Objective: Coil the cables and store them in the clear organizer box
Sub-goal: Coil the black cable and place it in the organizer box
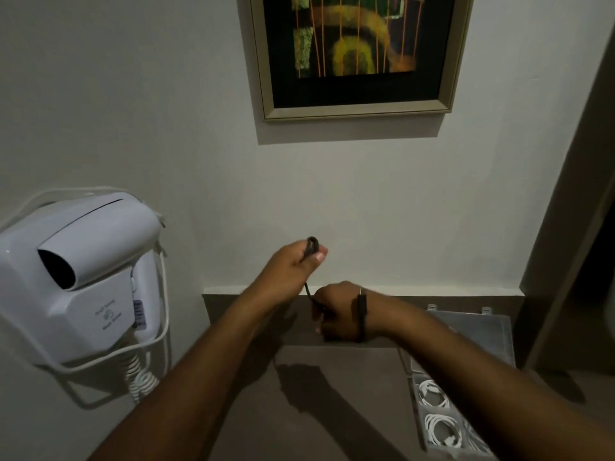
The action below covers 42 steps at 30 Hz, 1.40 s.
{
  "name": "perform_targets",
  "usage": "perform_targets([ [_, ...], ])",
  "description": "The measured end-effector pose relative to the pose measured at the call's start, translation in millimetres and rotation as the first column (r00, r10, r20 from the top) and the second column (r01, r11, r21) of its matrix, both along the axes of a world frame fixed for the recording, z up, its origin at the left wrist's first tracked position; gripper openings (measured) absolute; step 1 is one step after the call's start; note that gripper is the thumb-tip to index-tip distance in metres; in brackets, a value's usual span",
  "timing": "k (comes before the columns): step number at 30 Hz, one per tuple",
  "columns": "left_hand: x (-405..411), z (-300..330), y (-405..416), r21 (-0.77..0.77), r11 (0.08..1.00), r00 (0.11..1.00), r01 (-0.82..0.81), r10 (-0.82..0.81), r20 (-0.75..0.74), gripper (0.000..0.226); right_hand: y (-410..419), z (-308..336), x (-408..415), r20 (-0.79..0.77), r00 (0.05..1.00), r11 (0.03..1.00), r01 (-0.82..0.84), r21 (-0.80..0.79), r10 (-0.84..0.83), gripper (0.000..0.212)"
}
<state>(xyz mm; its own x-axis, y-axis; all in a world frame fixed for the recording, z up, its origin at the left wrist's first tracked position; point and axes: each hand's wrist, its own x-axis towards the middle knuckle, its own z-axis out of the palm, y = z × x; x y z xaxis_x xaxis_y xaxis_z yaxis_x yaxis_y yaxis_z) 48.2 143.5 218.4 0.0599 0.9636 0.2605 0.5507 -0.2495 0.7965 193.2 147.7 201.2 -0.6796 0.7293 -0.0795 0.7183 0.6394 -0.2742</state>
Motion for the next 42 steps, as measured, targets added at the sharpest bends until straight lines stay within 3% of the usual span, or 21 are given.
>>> perform_targets([
  [2, 3.8, -11.5, -4.2, 0.030, 0.999, 0.972, 0.044, -0.036, -0.234, 0.023, 0.8, 19.3, 11.8, 0.100, 0.995, 0.999, -0.024, -0.033, 0.027, 0.014],
  [5, 6.2, -21.1, -11.6, 0.105, 0.989, 0.883, 0.100, -0.039, -0.467, 0.029, 4.2, 37.8, 35.6, 0.034, 0.999, 0.948, -0.002, -0.319, 0.013, 0.014],
  [7, 2.4, -23.5, -16.7, 0.095, 0.986, 0.887, 0.134, -0.076, -0.456, 0.030, 9.8, 47.5, 51.4, -0.056, 0.998, 0.900, -0.001, -0.437, -0.026, 0.012],
  [10, 3.1, -24.1, -25.4, 0.040, 0.985, 0.915, 0.167, -0.140, -0.378, 0.034, 19.8, 58.6, 67.4, -0.106, 0.994, 0.900, -0.016, -0.436, -0.034, 0.007],
  [12, 9.0, -25.5, -28.6, -0.014, 0.981, 0.906, 0.193, -0.183, -0.383, 0.040, 25.9, 62.8, 69.2, -0.061, 0.998, 0.952, -0.004, -0.306, -0.015, 0.011],
  [13, 12.1, -26.2, -29.7, -0.064, 0.977, 0.910, 0.202, -0.212, -0.356, 0.042, 28.3, 62.5, 68.7, -0.004, 1.000, 0.986, 0.007, -0.166, -0.007, 0.017],
  [15, 15.7, -26.9, -30.5, -0.199, 0.948, 0.944, 0.250, -0.284, -0.169, 0.043, 30.1, 58.3, 67.2, 0.129, 0.992, 0.976, -0.028, 0.214, 0.001, 0.027],
  [17, 14.5, -25.5, -31.8, -0.273, 0.896, 0.936, 0.350, -0.323, 0.140, 0.043, 29.6, 47.6, 65.9, 0.198, 0.976, 0.838, -0.181, 0.515, 0.089, 0.032],
  [18, 13.2, -23.7, -32.1, -0.274, 0.876, 0.901, 0.397, -0.316, 0.297, 0.043, 28.3, 41.3, 66.0, 0.177, 0.973, 0.777, -0.225, 0.587, 0.148, 0.033],
  [20, 11.9, -18.4, -32.6, -0.241, 0.856, 0.794, 0.457, -0.270, 0.545, 0.040, 26.3, 29.0, 65.7, 0.026, 0.976, 0.761, -0.186, 0.622, 0.217, 0.031],
  [23, 17.8, -10.5, -29.0, -0.181, 0.871, 0.665, 0.456, -0.198, 0.721, 0.039, 21.8, 5.4, 51.7, -0.385, 0.908, 0.914, 0.004, 0.406, 0.167, 0.023],
  [25, 22.6, -7.3, -24.1, -0.181, 0.912, 0.655, 0.369, -0.117, 0.747, 0.041, 13.7, -12.2, 36.0, -0.661, 0.750, 0.993, 0.074, 0.087, 0.002, 0.023],
  [27, 25.5, -5.2, -19.1, -0.235, 0.935, 0.655, 0.265, 0.004, 0.756, 0.043, 6.1, -24.8, 25.2, -0.796, 0.581, 0.984, 0.060, -0.167, -0.170, 0.038],
  [29, 28.5, -5.9, -15.5, -0.280, 0.940, 0.647, 0.193, 0.092, 0.757, 0.043, 1.8, -31.9, 21.7, -0.831, 0.491, 0.957, 0.021, -0.291, -0.263, 0.042],
  [32, 32.2, -7.3, -10.5, -0.295, 0.952, 0.629, 0.084, 0.179, 0.757, 0.043, -1.3, -34.0, 24.3, -0.835, 0.435, 0.936, 0.061, -0.346, -0.337, 0.026],
  [37, 25.7, -7.7, 0.1, -0.224, 0.963, 0.611, -0.151, 0.269, 0.745, 0.044, -16.8, -38.5, 15.0, -0.823, 0.411, 0.916, 0.252, -0.312, -0.393, 0.015],
  [39, 26.6, -10.5, 2.4, -0.221, 0.961, 0.609, -0.165, 0.275, 0.744, 0.044, -23.3, -37.9, 9.2, -0.821, 0.391, 0.909, 0.161, -0.384, -0.416, 0.006],
  [42, 28.3, -13.6, 4.6, -0.278, 0.957, 0.546, -0.077, 0.274, 0.792, 0.051, -25.7, -33.3, 5.6, -0.778, 0.181, 0.785, -0.046, -0.618, -0.602, 0.018],
])
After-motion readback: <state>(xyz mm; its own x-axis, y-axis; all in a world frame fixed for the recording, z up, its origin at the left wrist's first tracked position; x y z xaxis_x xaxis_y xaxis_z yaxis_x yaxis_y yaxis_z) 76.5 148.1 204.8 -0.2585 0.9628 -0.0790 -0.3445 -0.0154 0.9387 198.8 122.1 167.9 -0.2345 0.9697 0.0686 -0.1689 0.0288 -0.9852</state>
